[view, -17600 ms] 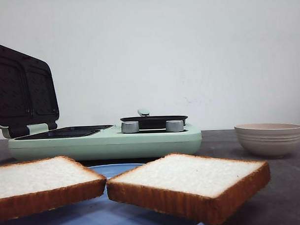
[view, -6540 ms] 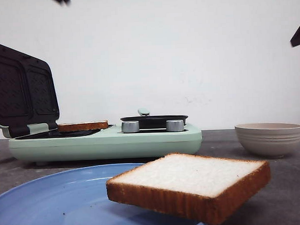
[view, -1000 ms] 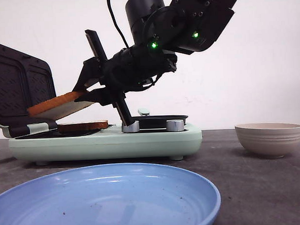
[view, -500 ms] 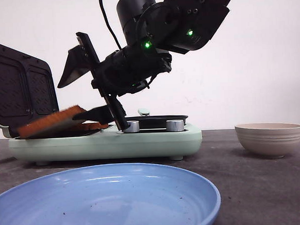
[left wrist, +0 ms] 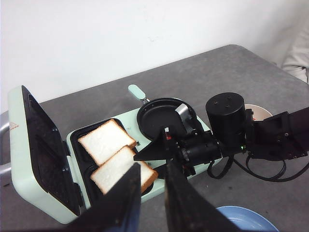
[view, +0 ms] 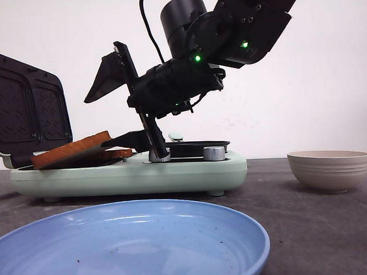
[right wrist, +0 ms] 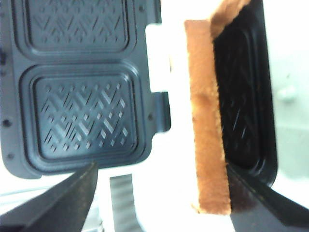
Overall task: Make breakfast with bread and shrimp
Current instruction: 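Lower the bread onto the second plate and open the right gripper, then raise the right gripper away from the sandwich maker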
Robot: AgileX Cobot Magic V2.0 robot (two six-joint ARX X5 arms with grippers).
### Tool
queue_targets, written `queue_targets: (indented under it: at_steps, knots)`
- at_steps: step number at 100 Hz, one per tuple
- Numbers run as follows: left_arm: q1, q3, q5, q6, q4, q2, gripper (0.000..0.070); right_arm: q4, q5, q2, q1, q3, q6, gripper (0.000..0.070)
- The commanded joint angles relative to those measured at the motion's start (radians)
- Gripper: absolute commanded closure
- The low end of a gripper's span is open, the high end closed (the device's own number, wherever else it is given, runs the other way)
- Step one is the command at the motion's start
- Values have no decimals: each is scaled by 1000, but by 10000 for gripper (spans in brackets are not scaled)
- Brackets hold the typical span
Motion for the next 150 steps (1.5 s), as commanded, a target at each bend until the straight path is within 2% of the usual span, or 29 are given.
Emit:
queue_targets:
  at_steps: [1,8,21,36,46,60,73,84,87,90,99,100,107,120,131,150]
  knots:
    - [-6,23,0,1,11,5,687,25,-8,19,13,28,27,198]
    - [-6,23,0,-2,12,5,687,41,-8,19,13,32,11,198]
    - [-6,23,0,-2,11,5,687,14,-10,16,10,61,-98,199]
    - [-6,23,0,-2,11,4,687,-183,3,12,11,161,-270,200]
    - [-6,23,1,-2,8,4,687,-371,87,12,20,254,-433,200]
    - [-6,23,0,-1,8,4,686,-562,214,12,30,381,-670,200]
    - [-6,23,0,2,9,4,686,-660,269,12,31,464,-784,200]
    - [-6,23,0,6,8,5,686,-675,320,11,31,479,-820,205]
    - [-6,23,0,9,8,5,687,-678,325,10,31,479,-831,233]
    - [-6,23,0,13,8,5,687,-687,325,4,26,479,-846,307]
    - [-6,23,0,28,8,4,687,-735,346,-22,9,479,-920,680]
    - [-6,23,0,29,8,4,687,-741,354,-24,9,479,-927,700]
    - [-6,23,0,29,8,4,687,-785,431,-50,10,479,-975,696]
    - [-6,22,0,37,8,5,687,-833,519,-114,10,476,-995,696]
    - [-6,22,0,53,7,5,687,-836,528,-191,10,471,-1061,696]
    - [-6,19,0,61,8,5,687,-906,555,-357,19,470,-1258,696]
